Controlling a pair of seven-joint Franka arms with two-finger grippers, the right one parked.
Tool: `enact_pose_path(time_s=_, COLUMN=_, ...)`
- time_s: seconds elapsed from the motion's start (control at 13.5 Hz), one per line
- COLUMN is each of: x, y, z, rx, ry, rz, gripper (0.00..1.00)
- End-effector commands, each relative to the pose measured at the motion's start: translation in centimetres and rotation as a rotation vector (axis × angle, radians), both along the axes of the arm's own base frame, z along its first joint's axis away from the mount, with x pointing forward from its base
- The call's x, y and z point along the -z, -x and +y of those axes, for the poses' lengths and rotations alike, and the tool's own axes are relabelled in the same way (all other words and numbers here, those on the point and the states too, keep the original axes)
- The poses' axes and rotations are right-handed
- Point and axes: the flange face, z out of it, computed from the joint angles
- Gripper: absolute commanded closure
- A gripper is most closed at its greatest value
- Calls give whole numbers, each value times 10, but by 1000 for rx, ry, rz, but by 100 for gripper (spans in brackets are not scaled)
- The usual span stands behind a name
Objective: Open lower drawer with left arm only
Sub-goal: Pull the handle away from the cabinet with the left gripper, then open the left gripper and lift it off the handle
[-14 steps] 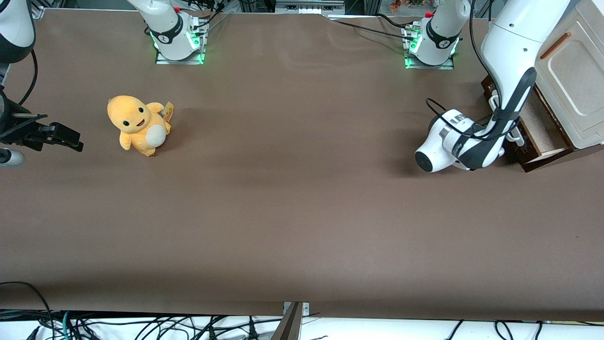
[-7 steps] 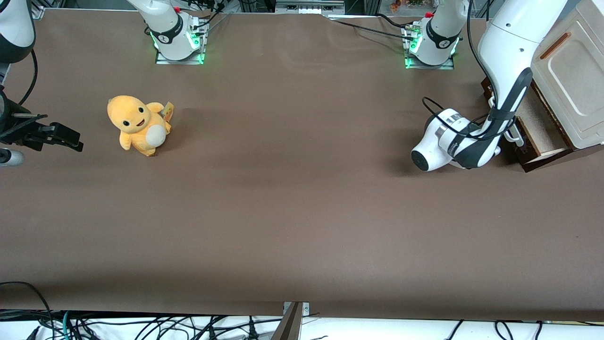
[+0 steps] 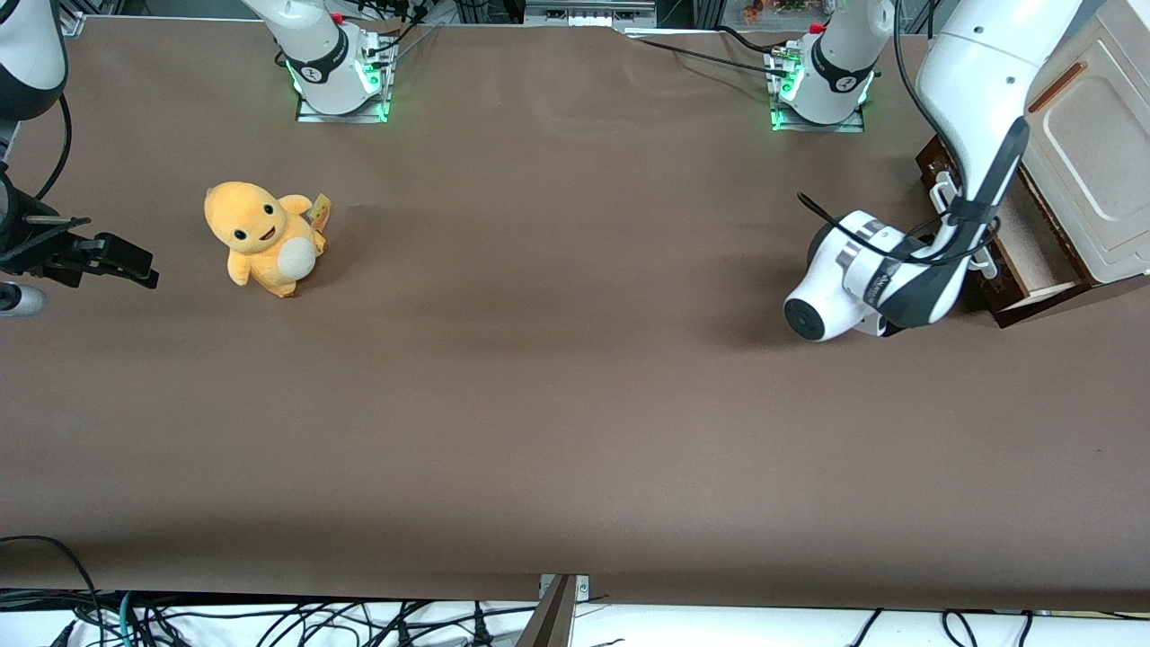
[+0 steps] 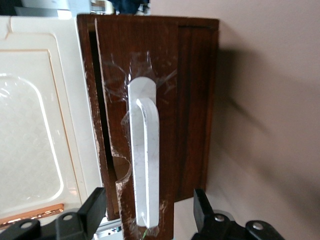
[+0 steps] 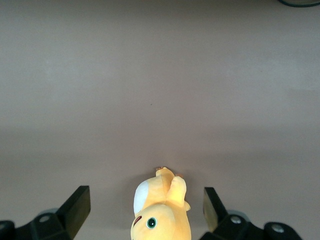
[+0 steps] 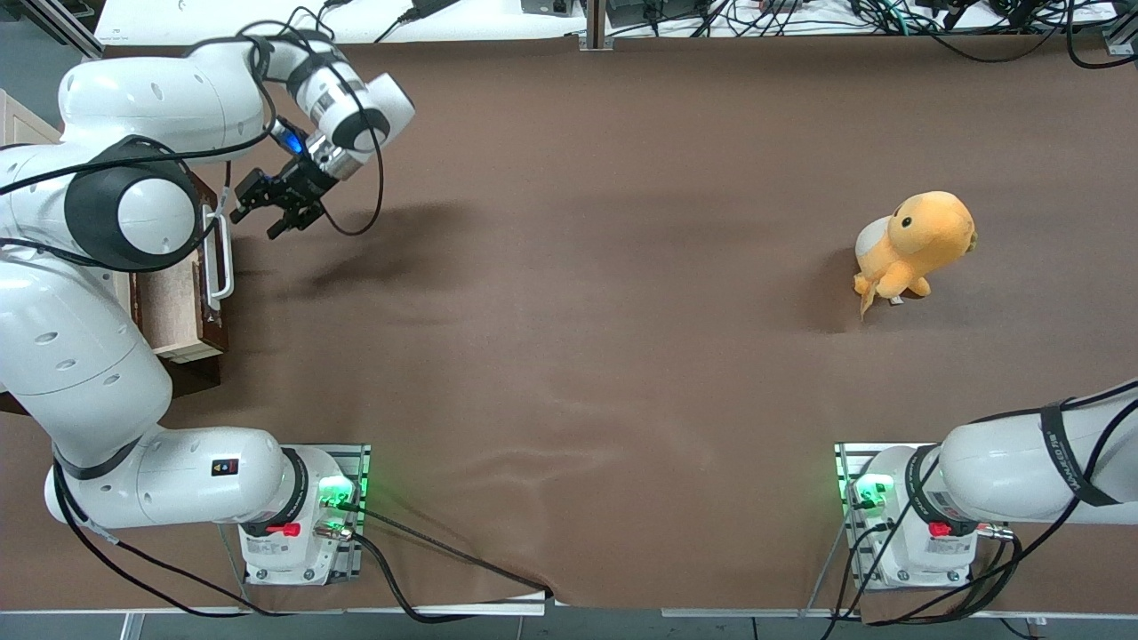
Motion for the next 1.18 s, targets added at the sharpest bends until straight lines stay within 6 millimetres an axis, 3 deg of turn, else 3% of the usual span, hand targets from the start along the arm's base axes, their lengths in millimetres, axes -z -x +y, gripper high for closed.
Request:
enact_pose_path(time_s=0.0, x=-33, y=-23, z=-14, rx=-20, ry=105, rz=10, gripper=11)
enact_pose_path(time_s=0.07, x=-43, y=-30, z=-18, rx=-26, ry=144, rz=5, gripper=10)
enact_pose_path(time_s=0.15, x=-53, y=-37, z=-23, rx=-24, ry=189, rz=1, gripper=0)
enact_pose_path(time_s=0.3, x=-78, y=-52, z=-38, rx=-17, ry=250, rz=-44, gripper=0)
enact_pose_path(time_s=0.67, x=-151, y=-76, z=-50, rx=31, ry=396, rz=-109, gripper=0)
enact_pose_path(time_s=0.89, x=-187, y=-87, z=-45, rx=112, ry=503, rz=-83, gripper=0)
enact_pose_path(time_s=1.11, x=-213, y=-103, z=-25, rx=159, ry=641, rz=-62, gripper=0)
